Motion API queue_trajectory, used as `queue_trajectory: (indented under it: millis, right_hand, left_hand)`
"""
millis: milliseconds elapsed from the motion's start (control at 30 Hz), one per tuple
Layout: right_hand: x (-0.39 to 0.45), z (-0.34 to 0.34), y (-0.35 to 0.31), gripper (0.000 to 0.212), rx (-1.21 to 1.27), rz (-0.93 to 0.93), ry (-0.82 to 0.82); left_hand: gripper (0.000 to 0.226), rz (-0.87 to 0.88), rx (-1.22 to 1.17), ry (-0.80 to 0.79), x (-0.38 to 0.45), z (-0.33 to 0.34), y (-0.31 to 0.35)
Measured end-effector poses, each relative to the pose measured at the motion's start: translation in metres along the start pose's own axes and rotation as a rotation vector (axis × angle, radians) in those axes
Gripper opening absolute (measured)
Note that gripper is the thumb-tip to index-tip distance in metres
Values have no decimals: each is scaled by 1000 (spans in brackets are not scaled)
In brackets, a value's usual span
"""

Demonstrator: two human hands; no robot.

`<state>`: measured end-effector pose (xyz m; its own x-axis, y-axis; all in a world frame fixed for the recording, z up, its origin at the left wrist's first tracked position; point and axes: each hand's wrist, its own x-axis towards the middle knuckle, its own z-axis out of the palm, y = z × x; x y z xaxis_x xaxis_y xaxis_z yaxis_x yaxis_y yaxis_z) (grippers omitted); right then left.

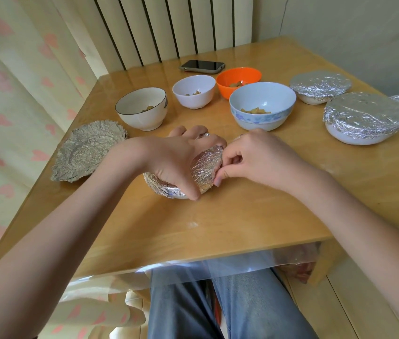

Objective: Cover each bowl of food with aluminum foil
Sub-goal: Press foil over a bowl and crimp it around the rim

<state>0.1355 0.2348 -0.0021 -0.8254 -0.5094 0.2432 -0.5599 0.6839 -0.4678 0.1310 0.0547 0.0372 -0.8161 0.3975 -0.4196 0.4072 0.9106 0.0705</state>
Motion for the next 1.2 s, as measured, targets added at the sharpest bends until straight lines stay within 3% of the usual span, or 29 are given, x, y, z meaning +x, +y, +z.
queue_trajectory:
  millis: [100,267,433,567,767,867,1067,1200]
  right_hand:
    - [3,-6,-5,39,-182,14,1]
    - [-13,-5,-2,39,-114,81,-47]
    - [-15,1,-4,42,-9,168,72]
    - [-12,0,-10,37,-14,169,-7]
    - [-12,-4,-5,23,-101,143,-17]
    - [-22,-4,-3,27,-114,162,-39]
    - [-30,15,-25,49,-155,186,45]
    - [-24,24,-35,50,-164,183,126]
  left_hand:
    - [105,-6,7,7,0,0,0]
    - [103,-25,8,-15,0,-1,2]
    - [102,-37,9,-15,1,0,1]
    - [103,-62,-13,1,1,1,1]
    - [103,-292,-12,58,1,1,8]
    - [128,-349,-26,-18,-4,-6,14]
    - [148,-173,70,-101,-13,-18,-4]
    - [127,-61,46,-95,-9,-10,-13]
